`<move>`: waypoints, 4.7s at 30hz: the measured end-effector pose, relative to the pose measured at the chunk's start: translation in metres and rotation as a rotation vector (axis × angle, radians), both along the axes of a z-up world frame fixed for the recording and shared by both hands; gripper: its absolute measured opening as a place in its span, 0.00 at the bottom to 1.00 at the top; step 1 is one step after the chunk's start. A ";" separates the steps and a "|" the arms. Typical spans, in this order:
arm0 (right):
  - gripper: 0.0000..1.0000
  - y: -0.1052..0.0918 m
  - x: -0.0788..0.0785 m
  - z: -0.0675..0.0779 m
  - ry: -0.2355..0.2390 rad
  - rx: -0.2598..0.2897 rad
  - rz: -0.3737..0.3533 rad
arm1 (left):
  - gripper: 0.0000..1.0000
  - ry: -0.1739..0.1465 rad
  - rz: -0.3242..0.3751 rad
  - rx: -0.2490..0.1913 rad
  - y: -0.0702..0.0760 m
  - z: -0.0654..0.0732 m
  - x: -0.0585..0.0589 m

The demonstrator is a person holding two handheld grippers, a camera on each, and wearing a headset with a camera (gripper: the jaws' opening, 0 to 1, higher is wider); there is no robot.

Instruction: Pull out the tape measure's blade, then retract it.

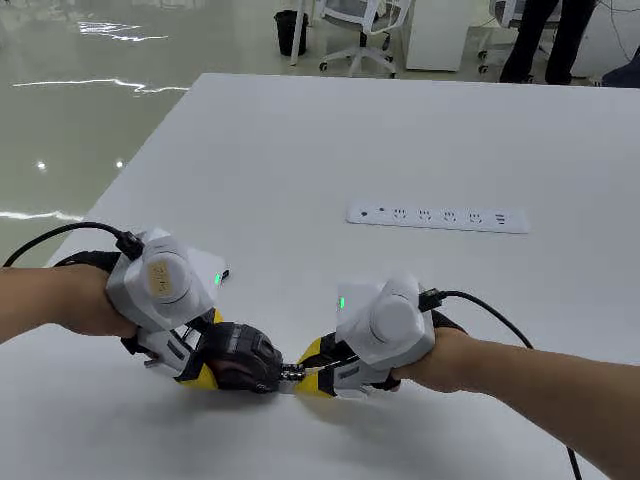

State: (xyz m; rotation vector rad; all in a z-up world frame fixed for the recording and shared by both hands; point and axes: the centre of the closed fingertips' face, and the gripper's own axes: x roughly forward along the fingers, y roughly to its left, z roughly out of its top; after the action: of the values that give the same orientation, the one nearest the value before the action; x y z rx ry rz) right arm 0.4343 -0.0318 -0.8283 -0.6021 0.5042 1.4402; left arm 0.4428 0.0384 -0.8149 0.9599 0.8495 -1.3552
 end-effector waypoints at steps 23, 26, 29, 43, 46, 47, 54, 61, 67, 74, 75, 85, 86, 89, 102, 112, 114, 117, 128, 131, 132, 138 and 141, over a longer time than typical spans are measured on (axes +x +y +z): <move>0.12 -0.010 -0.001 -0.001 -0.001 -0.002 -0.002 | 0.28 0.004 -0.001 0.007 0.000 0.000 -0.001; 0.12 -0.011 -0.001 -0.001 -0.002 -0.002 0.000 | 0.28 0.004 -0.001 0.008 0.000 0.000 -0.001; 0.12 -0.012 0.000 -0.001 -0.001 -0.002 0.000 | 0.28 0.005 0.000 0.006 0.000 0.000 -0.001; 0.12 -0.019 -0.001 -0.002 0.005 -0.004 -0.003 | 0.28 0.005 0.003 0.002 -0.002 -0.001 -0.001; 0.12 -0.021 -0.001 -0.002 0.004 -0.006 -0.003 | 0.28 0.006 0.002 0.003 -0.002 -0.001 -0.002; 0.12 -0.021 -0.002 -0.002 0.004 -0.007 -0.003 | 0.28 0.006 0.002 0.003 -0.002 -0.001 -0.002; 0.12 -0.024 -0.002 -0.003 0.005 -0.010 -0.003 | 0.28 0.007 0.003 0.003 -0.002 -0.001 -0.002; 0.12 -0.026 -0.002 -0.003 0.004 -0.013 -0.004 | 0.28 0.007 0.003 0.001 -0.003 -0.001 -0.002; 0.12 -0.029 -0.002 -0.003 0.003 -0.015 -0.003 | 0.28 0.007 0.001 0.003 -0.002 -0.001 -0.002; 0.12 -0.031 -0.002 -0.002 0.001 -0.016 -0.003 | 0.28 0.007 0.003 0.005 -0.002 -0.001 -0.002; 0.12 -0.031 -0.002 -0.002 0.002 -0.016 -0.004 | 0.28 0.006 0.002 0.005 -0.002 -0.001 -0.002; 0.12 -0.034 -0.002 0.000 -0.001 -0.019 -0.003 | 0.28 0.004 0.003 0.006 -0.001 0.000 -0.001; 0.12 -0.035 -0.002 0.000 -0.001 -0.019 -0.004 | 0.28 0.005 0.003 0.006 -0.001 0.000 -0.001; 0.12 -0.036 -0.002 0.001 -0.002 -0.021 -0.003 | 0.28 0.005 0.003 0.005 0.000 0.000 -0.001; 0.12 -0.040 -0.003 0.001 -0.005 -0.024 -0.006 | 0.28 0.005 0.005 0.004 -0.001 0.001 -0.002; 0.12 -0.043 -0.004 0.001 -0.004 -0.023 -0.010 | 0.28 0.005 0.005 0.003 -0.001 0.001 -0.003; 0.12 -0.043 -0.004 0.001 -0.004 -0.023 -0.010 | 0.28 0.005 0.005 0.003 -0.001 0.001 -0.003; 0.12 -0.044 -0.004 0.001 -0.005 -0.024 -0.009 | 0.28 0.005 0.006 0.002 -0.001 0.001 -0.003; 0.12 -0.047 -0.004 0.001 -0.006 -0.024 -0.009 | 0.28 0.005 0.008 0.001 -0.002 0.001 -0.002; 0.12 -0.049 -0.003 0.000 -0.006 -0.024 -0.010 | 0.28 0.006 0.007 0.000 -0.003 0.001 -0.002; 0.12 -0.049 -0.004 0.000 -0.004 -0.025 -0.011 | 0.28 0.006 0.006 0.000 -0.003 0.001 -0.002; 0.12 -0.052 -0.003 0.000 -0.006 -0.028 -0.013 | 0.28 0.005 0.008 -0.002 -0.003 0.001 -0.001; 0.12 -0.053 -0.003 0.000 -0.007 -0.029 -0.013 | 0.28 0.005 0.007 -0.002 -0.003 0.001 -0.001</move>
State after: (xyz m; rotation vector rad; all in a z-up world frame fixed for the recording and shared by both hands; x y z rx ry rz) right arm 0.4309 -0.0848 -0.8281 -0.6256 0.5238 1.4200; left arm 0.4417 0.0351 -0.8135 0.9516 0.8550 -1.3522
